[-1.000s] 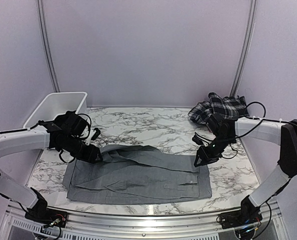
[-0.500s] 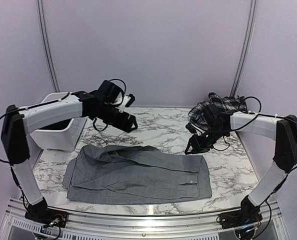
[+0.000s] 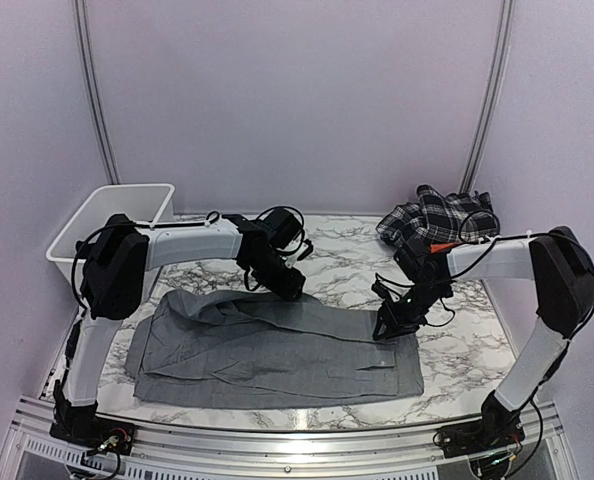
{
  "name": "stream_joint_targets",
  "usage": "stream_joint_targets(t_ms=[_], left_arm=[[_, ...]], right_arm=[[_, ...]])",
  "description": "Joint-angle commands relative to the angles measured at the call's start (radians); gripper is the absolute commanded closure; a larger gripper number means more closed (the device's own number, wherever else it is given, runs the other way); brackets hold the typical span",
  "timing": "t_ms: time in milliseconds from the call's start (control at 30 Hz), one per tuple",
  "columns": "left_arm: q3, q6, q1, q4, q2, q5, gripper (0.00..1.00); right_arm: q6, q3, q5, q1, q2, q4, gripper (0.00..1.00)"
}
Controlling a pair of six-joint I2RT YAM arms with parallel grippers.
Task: Fold and stack the mixed laundry pile
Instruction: Fold the 1/3-folded shirt at the center of the board, then adjust the rectangle-folded shirt at the center of the board.
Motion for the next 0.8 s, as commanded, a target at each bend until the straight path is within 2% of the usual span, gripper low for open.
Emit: stream_joint_targets(t_ms=[0,133,167,300,533,700,767], left_arm=[[0.052,0.026,0.006,-0.054,0.048,-0.049,0.53],[0.071,0.014,0.013,-0.069,0.027,-0.140,0.97],[0.073,0.000,0.019,-0.067,0.005,-0.162,1.00],[0.067,-0.079,0.071,-0.028,-0.138,-0.241,1.00],[-0.065,-0.285,0.192,0.115,-0.355,-0.310,1.00],[-0.126,-0.429,0.257,0.131,-0.374,-0.395,1.00],[-0.128,-0.413,0.264,0.145,-0.354,-0.386,0.90]], right_arm=[[0.016,-0.018,0.062,0.007,0.012,0.019,0.63],[0.019,-0.038,0.073,0.007,0.024,0.020,0.62],[0.019,-0.043,0.075,0.007,0.029,0.019,0.62],[0.020,-0.075,0.085,0.007,0.048,0.021,0.62],[0.025,-0.107,0.095,0.007,0.044,0.030,0.62],[0.024,-0.103,0.090,0.007,0.024,0.029,0.62],[0.019,-0.089,0.079,0.007,0.012,0.025,0.62]])
